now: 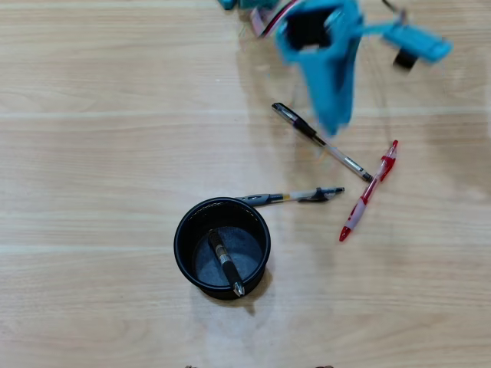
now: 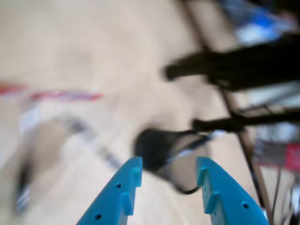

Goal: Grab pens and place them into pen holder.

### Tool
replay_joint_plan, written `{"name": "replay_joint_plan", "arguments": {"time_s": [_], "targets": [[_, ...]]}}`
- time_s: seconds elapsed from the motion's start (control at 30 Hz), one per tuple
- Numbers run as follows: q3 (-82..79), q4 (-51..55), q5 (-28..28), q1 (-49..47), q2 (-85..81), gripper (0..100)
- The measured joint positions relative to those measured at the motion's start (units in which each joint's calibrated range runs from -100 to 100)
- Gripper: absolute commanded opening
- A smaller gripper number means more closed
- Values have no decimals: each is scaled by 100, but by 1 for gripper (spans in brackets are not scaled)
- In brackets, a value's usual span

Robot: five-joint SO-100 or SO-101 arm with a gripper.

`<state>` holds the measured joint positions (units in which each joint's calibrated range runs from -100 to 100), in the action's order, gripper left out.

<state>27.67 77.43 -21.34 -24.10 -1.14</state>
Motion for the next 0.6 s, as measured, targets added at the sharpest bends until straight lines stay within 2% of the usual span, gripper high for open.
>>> {"name": "replay_joint_plan", "arguments": {"time_s": [0.1,0.2,0.27,0.37,0.5,0.6], "targets": [[27,1163,490,-903,-76,14],[-221,1602,600,-1359,161,15],[-611,1688,589,-1359,499,19],[-1213,1688,188,-1140,973,28],[-2098,1585,-689,-540,1464,27],[-2470,1137,-835,-287,1557,26]]}}
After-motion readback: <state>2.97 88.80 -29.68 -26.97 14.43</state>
